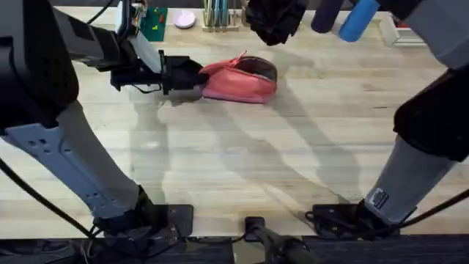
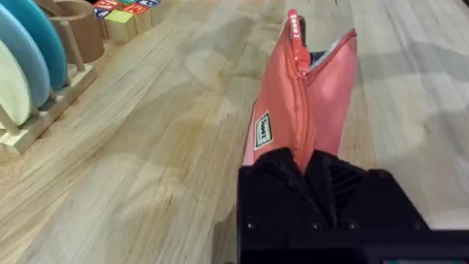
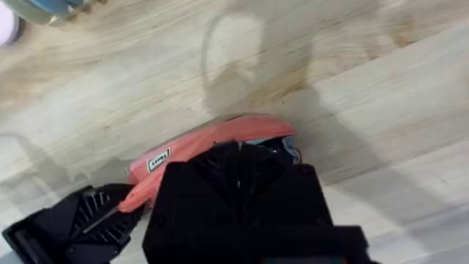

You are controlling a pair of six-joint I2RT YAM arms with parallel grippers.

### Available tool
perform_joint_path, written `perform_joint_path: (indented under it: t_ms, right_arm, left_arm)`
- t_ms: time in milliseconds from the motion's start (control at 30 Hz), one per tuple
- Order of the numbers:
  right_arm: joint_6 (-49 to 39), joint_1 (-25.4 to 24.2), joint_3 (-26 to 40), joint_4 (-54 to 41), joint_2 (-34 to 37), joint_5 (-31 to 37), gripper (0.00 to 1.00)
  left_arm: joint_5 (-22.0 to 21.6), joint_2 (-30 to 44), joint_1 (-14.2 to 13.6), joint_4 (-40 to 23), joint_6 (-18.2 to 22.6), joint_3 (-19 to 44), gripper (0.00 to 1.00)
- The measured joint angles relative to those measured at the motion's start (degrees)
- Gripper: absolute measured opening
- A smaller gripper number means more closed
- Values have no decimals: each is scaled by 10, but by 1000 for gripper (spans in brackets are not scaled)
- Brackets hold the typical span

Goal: Unzip the bag, pick up the pens from the table one at a time and place them inside, then zip the bag closed.

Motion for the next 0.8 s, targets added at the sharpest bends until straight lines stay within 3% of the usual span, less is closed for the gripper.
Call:
perform_joint_path:
  t_ms: [67, 100, 200, 300, 333, 533, 800]
  right_arm:
    - [-7, 4, 0, -3, 0, 0, 39]
    - [-7, 7, 0, -5, 0, 0, 133]
    - [-18, 19, 0, -13, 0, 0, 487]
    - [-37, 37, 0, -13, -1, 0, 908]
    - [-49, 44, 0, -13, -1, -1, 973]
    - [-122, 68, 0, -13, -7, -21, 996]
    - [-169, 60, 0, -9, -8, -65, 996]
  left_arm:
    - [0, 0, 0, 0, 0, 0, 42]
    - [0, 0, 0, 0, 0, 0, 42]
    - [0, 0, 0, 0, 0, 0, 42]
    - [0, 0, 0, 0, 0, 0, 42]
    - [0, 0, 0, 0, 0, 0, 42]
    - [0, 0, 0, 0, 0, 0, 42]
    - [0, 0, 0, 0, 0, 0, 42]
